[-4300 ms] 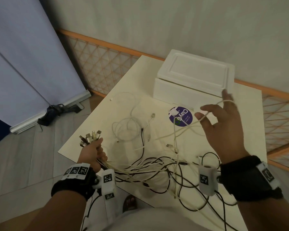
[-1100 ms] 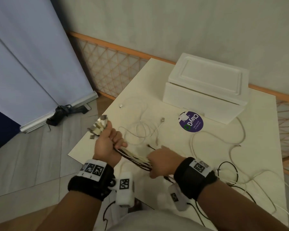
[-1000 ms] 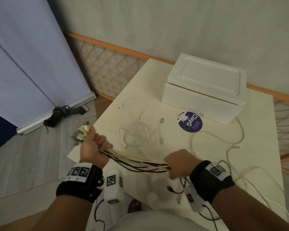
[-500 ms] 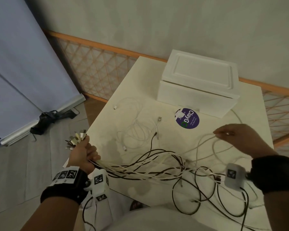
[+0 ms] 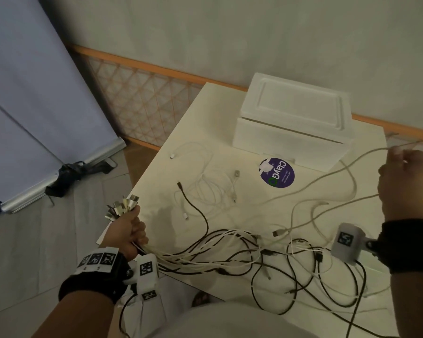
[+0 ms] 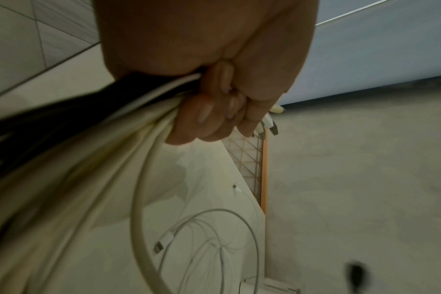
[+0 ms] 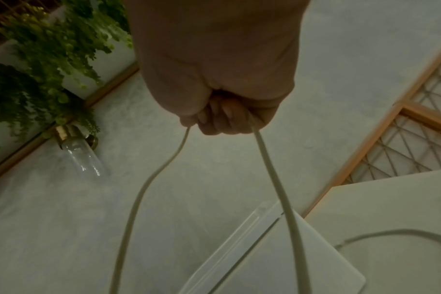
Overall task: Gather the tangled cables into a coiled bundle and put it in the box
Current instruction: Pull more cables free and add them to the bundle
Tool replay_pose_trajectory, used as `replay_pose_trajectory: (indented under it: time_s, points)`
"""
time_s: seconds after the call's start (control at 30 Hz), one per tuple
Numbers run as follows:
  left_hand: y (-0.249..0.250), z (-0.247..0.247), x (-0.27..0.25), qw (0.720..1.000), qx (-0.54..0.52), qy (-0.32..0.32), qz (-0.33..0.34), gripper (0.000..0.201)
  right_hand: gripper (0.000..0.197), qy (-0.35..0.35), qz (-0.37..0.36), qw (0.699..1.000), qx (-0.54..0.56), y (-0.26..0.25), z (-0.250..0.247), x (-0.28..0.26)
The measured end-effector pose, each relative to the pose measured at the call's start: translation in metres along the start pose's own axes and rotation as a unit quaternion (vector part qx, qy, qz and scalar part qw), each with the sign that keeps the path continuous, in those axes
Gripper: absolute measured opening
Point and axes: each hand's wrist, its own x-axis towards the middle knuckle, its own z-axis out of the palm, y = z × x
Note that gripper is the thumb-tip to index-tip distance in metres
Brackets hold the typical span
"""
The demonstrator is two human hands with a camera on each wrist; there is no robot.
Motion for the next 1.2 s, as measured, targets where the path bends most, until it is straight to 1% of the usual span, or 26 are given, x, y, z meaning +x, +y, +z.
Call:
replay_pose_trajectory:
  time_s: [0.07, 0.1, 0.13, 0.2, 0.27, 0.33, 0.4, 0.47, 0.5, 0.57, 0.6, 0.63, 0.67, 0.7, 0.73, 0.77, 0.8, 0.83, 0.87, 0.9, 0.93, 0.97, 1.0, 1.07, 1.13, 1.2]
  points:
    - [0.001, 0.0, -0.002, 1.0, 0.007, 0.004, 0.005, 0.055, 0.066, 0.031, 0.01, 0.998, -0.046, 0.022, 0.0, 0.012]
    - [0.001, 0.0, -0.003, 1.0, 0.012, 0.008, 0.009, 0.053, 0.065, 0.04, 0.014, 0.997, -0.058, 0.028, -0.001, 0.016]
    - [0.002, -0.001, -0.004, 1.0, 0.015, 0.013, 0.015, 0.052, 0.061, 0.048, 0.006, 0.996, -0.073, 0.037, -0.003, 0.021]
    - [0.003, -0.004, -0.006, 0.999, 0.018, 0.023, 0.028, 0.051, 0.05, 0.052, -0.038, 0.992, -0.105, 0.051, -0.009, 0.026]
    - [0.004, -0.007, -0.007, 0.999, 0.011, 0.031, 0.036, 0.049, 0.042, 0.028, -0.08, 0.986, -0.143, 0.069, -0.014, 0.038]
    - [0.005, -0.01, -0.008, 0.999, 0.003, 0.035, 0.041, 0.049, 0.041, 0.008, -0.118, 0.97, -0.214, 0.072, -0.021, 0.046]
    - [0.005, -0.012, -0.01, 0.998, -0.005, 0.035, 0.045, 0.049, 0.043, -0.044, -0.157, 0.944, -0.287, 0.059, -0.027, 0.041]
    - [0.004, -0.009, -0.013, 0.998, -0.006, 0.03, 0.048, 0.049, 0.05, -0.062, -0.163, 0.924, -0.34, 0.049, -0.025, 0.031]
    - [0.003, -0.006, -0.014, 0.998, -0.004, 0.027, 0.051, 0.049, 0.047, -0.078, -0.157, 0.905, -0.387, 0.041, -0.024, 0.022]
    - [0.002, 0.0, -0.018, 0.998, 0.002, 0.022, 0.055, 0.049, 0.031, -0.15, -0.147, 0.832, -0.514, 0.027, -0.009, -0.002]
    - [0.002, 0.003, -0.021, 0.998, 0.002, 0.019, 0.056, 0.049, 0.024, -0.185, -0.165, 0.802, -0.543, 0.014, -0.001, -0.019]
    - [0.003, 0.006, -0.024, 0.998, -0.001, 0.014, 0.058, 0.049, 0.023, -0.202, -0.199, 0.799, -0.53, 0.001, 0.009, -0.038]
    - [0.003, 0.011, -0.028, 0.998, -0.006, 0.006, 0.06, 0.05, 0.031, -0.212, -0.263, 0.823, -0.457, -0.008, 0.021, -0.055]
    - [0.004, 0.017, -0.033, 0.998, -0.013, -0.006, 0.06, 0.051, 0.036, -0.233, -0.345, 0.838, -0.353, -0.023, 0.032, -0.077]
    - [0.004, 0.025, -0.038, 0.998, -0.022, -0.023, 0.058, 0.053, 0.04, -0.285, -0.408, 0.832, -0.243, -0.04, 0.043, -0.101]
    - [0.003, 0.033, -0.045, 0.997, -0.033, -0.045, 0.054, 0.055, 0.044, -0.375, -0.424, 0.808, -0.165, -0.059, 0.053, -0.128]
    - [0.001, 0.043, -0.051, 0.995, -0.041, -0.074, 0.05, 0.057, 0.053, -0.482, -0.408, 0.765, -0.127, -0.077, 0.061, -0.153]
    - [-0.001, 0.055, -0.059, 0.992, -0.044, -0.108, 0.047, 0.058, 0.068, -0.582, -0.37, 0.715, -0.114, -0.095, 0.068, -0.179]
    - [-0.003, 0.066, -0.067, 0.988, -0.043, -0.141, 0.05, 0.058, 0.079, -0.659, -0.327, 0.667, -0.117, -0.107, 0.074, -0.2]
    - [-0.006, 0.076, -0.074, 0.984, -0.038, -0.166, 0.06, 0.058, 0.083, -0.711, -0.302, 0.621, -0.13, -0.112, 0.082, -0.217]
    - [-0.009, 0.084, -0.079, 0.98, -0.031, -0.178, 0.079, 0.058, 0.075, -0.741, -0.293, 0.585, -0.152, -0.109, 0.091, -0.228]
    - [-0.01, 0.09, -0.081, 0.979, -0.024, -0.175, 0.101, 0.058, 0.059, -0.754, -0.291, 0.561, -0.18, -0.102, 0.098, -0.234]
    - [-0.01, 0.092, -0.081, 0.98, -0.02, -0.161, 0.119, 0.058, 0.043, -0.753, -0.292, 0.552, -0.205, -0.093, 0.102, -0.236]
    - [-0.008, 0.084, -0.071, 0.985, -0.057, -0.105, 0.128, 0.056, 0.028, -0.73, -0.3, 0.56, -0.252, -0.072, 0.107, -0.228]
    - [-0.006, 0.062, -0.052, 0.983, -0.146, -0.025, 0.106, 0.052, 0.026, -0.713, -0.303, 0.558, -0.299, -0.051, 0.104, -0.209]
    - [-0.007, 0.035, -0.033, 0.971, -0.221, 0.046, 0.073, 0.049, 0.03, -0.698, -0.284, 0.546, -0.367, -0.027, 0.098, -0.187]
